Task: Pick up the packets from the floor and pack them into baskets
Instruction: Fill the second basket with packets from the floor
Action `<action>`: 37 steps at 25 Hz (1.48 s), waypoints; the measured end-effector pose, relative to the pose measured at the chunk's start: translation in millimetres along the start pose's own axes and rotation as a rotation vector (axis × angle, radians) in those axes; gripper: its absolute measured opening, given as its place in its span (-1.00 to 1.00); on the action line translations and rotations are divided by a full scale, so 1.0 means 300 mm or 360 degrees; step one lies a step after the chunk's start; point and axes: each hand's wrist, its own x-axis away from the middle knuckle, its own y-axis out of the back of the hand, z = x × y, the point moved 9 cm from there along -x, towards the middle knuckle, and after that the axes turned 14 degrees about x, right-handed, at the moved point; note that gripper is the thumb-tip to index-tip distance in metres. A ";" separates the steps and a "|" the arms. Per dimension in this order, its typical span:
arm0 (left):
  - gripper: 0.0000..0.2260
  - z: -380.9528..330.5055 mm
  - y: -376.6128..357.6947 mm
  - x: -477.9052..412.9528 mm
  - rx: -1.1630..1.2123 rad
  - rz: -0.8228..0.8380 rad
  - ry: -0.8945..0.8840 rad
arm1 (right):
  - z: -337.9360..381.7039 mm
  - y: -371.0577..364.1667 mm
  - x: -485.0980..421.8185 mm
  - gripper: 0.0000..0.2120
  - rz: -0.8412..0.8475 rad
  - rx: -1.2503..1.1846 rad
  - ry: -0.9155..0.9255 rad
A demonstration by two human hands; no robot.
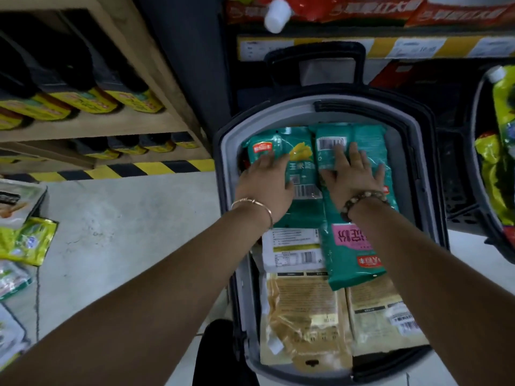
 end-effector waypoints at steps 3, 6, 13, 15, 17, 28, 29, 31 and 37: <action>-0.63 0.087 0.192 0.142 0.0257 -0.0379 -0.0043 | 0.128 0.111 0.106 -0.46 -0.0297 -0.0122 0.0144; -0.60 0.282 0.335 0.278 0.0438 -0.0564 0.0155 | 0.341 0.189 0.207 -0.50 -0.0434 -0.0187 0.0294; -0.65 0.868 0.618 0.690 0.0659 -0.0932 0.0613 | 1.037 0.192 0.422 -0.57 -0.0362 -0.0115 0.0688; -0.61 1.048 0.678 0.829 0.0670 -0.0988 0.0731 | 1.252 0.177 0.495 -0.57 -0.0321 -0.0035 0.0777; -0.63 1.236 0.732 0.978 0.0704 -0.1052 0.0866 | 1.478 0.158 0.576 -0.55 -0.0286 0.0042 0.0881; -0.67 2.002 0.823 1.514 0.1132 -0.1338 0.1446 | 2.377 -0.045 0.821 -0.47 -0.0060 0.0138 0.1151; -0.66 2.044 0.817 1.519 0.1158 -0.1335 0.1475 | 2.420 -0.062 0.816 -0.48 -0.0055 0.0139 0.1154; -0.65 2.118 0.803 1.509 0.1195 -0.1310 0.1510 | 2.491 -0.099 0.787 -0.49 -0.0020 0.0143 0.1127; -0.61 2.333 0.748 1.435 0.1190 -0.1158 0.1620 | 2.667 -0.214 0.589 -0.48 0.0107 0.0149 0.1051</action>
